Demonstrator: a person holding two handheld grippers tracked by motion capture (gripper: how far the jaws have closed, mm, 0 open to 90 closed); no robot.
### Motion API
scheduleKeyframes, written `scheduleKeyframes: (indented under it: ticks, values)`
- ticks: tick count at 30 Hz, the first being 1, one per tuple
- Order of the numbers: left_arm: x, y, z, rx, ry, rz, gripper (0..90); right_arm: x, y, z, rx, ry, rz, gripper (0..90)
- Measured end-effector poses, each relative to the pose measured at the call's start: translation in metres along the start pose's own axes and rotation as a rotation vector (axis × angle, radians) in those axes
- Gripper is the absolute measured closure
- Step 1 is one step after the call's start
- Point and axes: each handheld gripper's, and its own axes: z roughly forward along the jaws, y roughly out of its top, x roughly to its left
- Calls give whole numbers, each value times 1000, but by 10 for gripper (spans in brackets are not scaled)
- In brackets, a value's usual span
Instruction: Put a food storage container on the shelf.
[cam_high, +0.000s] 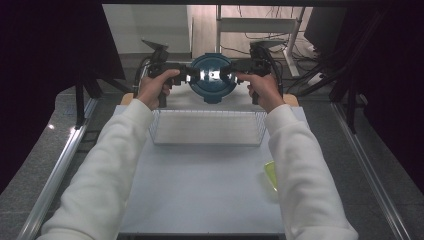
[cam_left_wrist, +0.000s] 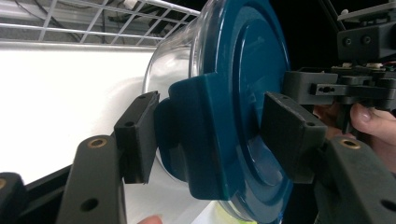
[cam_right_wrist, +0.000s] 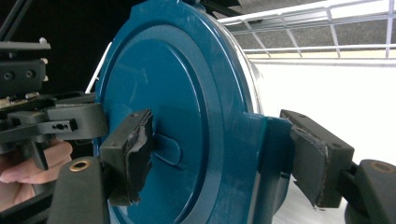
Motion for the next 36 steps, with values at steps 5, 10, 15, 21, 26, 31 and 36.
scheduleKeyframes:
  ticks: [5, 10, 15, 21, 26, 31, 36]
  values:
    - [5, 2, 3, 1, -10, -27, 391, -5, 3, 4, 4, -1, 42, 278]
    - [10, 3, 6, 8, -19, -54, 382, -8, 3, 7, 2, 1, 82, 279]
    - [15, 3, 11, 17, -25, -83, 353, -13, 3, 11, -5, 3, 114, 279]
    - [17, 3, 12, 13, -31, -81, 346, -17, 1, 12, -17, 9, 126, 280]
    - [12, 0, 14, -13, -2, -44, 310, -13, -2, 11, -48, -14, 89, 226]
    - [-6, -4, 6, -114, 85, 57, 148, 4, -8, -2, -142, -114, -16, 109]
    - [-30, -15, -13, -125, 132, 187, 137, 17, -16, -31, -208, -148, -159, 109]
